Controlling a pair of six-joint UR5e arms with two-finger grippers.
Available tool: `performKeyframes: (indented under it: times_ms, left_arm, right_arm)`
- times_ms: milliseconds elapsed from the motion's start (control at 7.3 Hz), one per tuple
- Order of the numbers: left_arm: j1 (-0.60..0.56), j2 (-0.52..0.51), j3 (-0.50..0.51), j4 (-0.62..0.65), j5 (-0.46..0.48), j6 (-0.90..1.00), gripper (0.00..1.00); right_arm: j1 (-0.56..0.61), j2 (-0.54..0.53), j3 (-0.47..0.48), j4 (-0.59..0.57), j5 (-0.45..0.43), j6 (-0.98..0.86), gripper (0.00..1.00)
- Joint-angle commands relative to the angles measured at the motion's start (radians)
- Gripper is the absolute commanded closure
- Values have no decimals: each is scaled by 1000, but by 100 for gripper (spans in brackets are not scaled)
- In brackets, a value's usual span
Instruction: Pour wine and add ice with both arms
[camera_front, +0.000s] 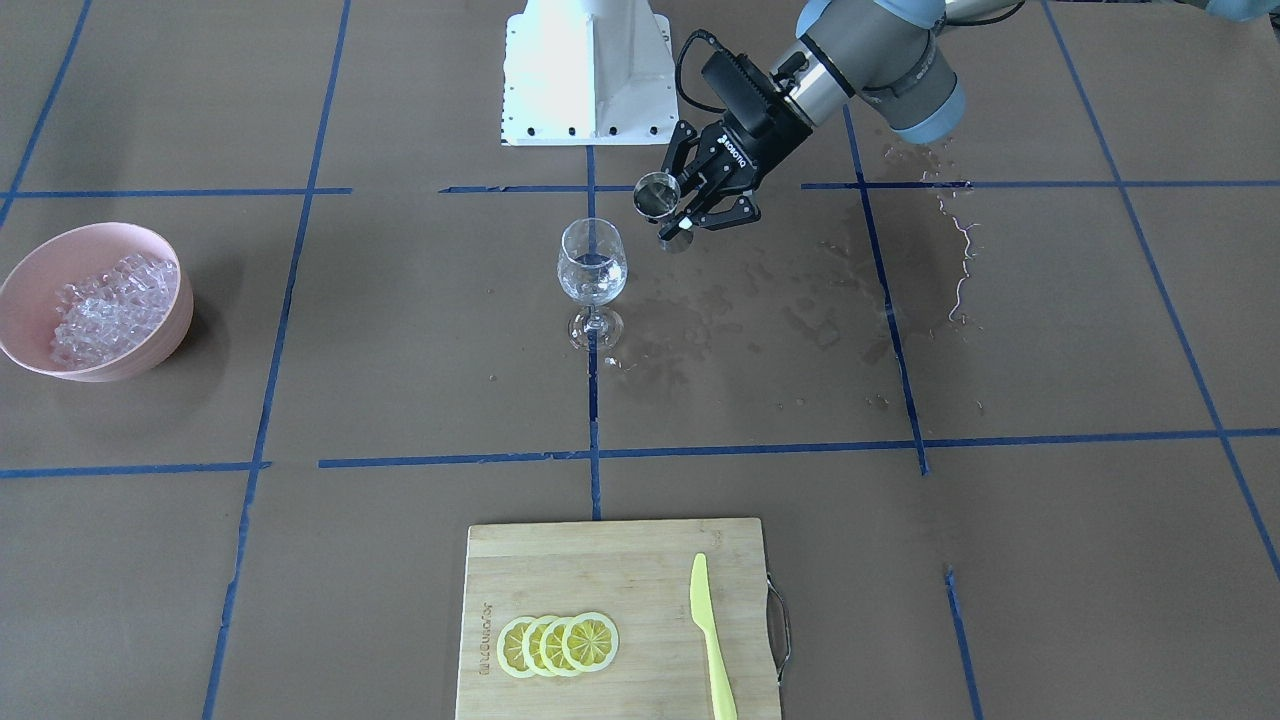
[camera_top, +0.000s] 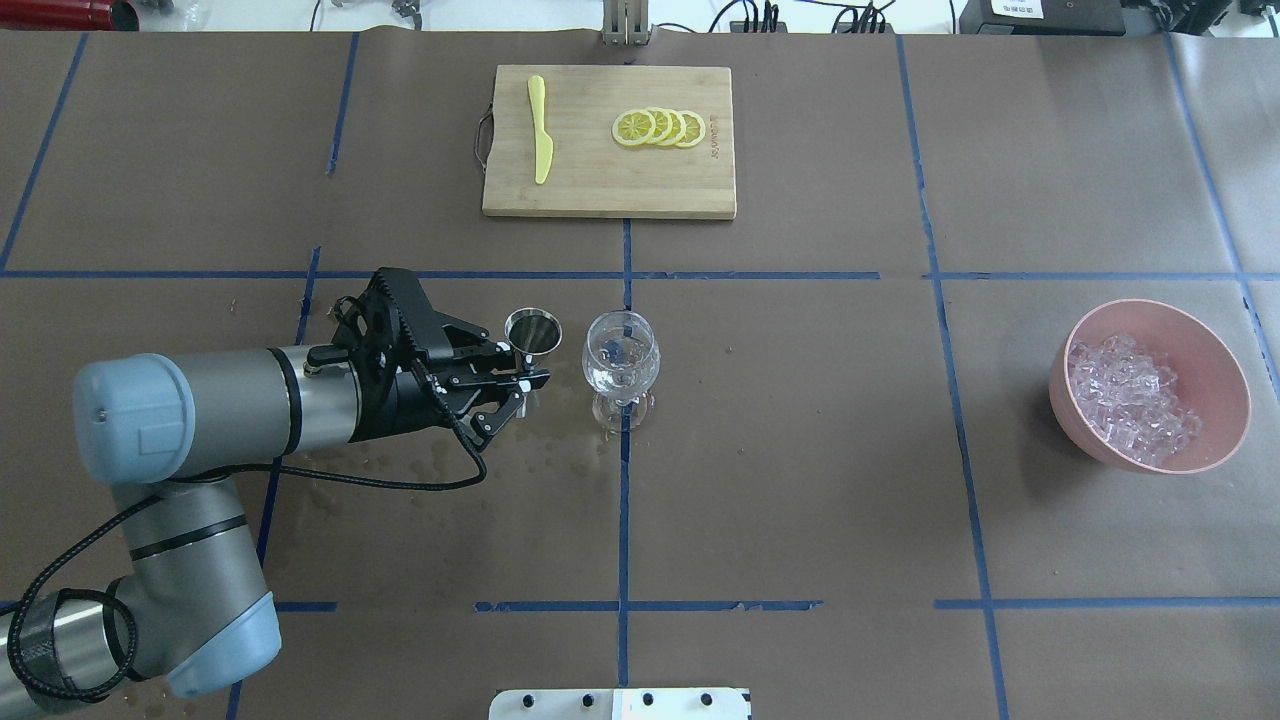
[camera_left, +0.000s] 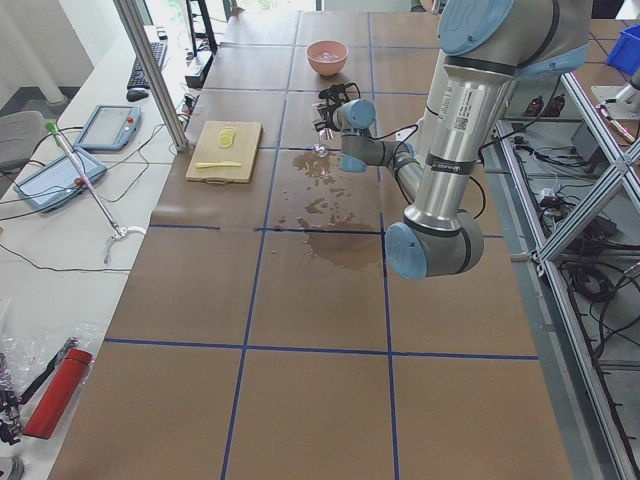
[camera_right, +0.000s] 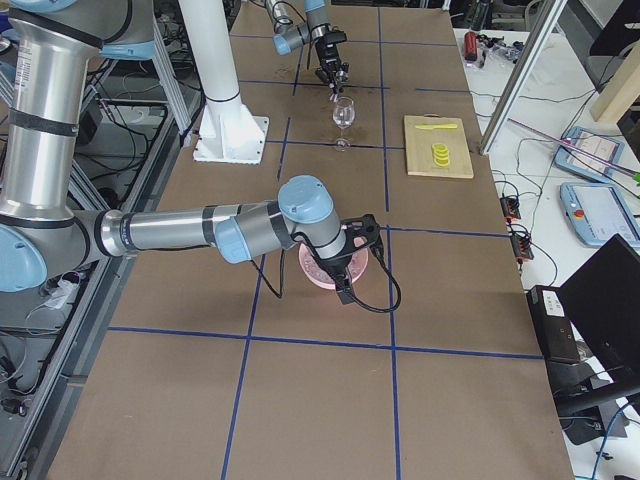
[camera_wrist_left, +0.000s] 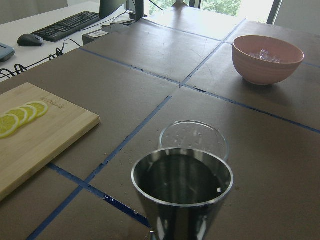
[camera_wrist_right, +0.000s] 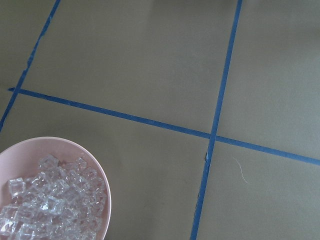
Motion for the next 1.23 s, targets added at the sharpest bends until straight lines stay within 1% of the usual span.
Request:
performKeyframes:
  times_ms: [0,411,685,821,1095]
  left_arm:
    - [0,-26,-50,156,-6,4,100]
    - [0,-85,-68,328,-7,50,100]
    - [0,-103,-85,420,-5,64,100]
    - [-1,-105,-104,469,-5,120,100]
    - [-3,-143,-124,582,-3,134,100]
  right_arm:
    - [0,0,-6,0,0,-2,0]
    - [0,0,-11,0,0,-3,0]
    - [0,0,-14,0,-2,-3,0]
    - [0,0,-15,2,-2,-3,0]
    - [0,0,-15,2,-2,-5,0]
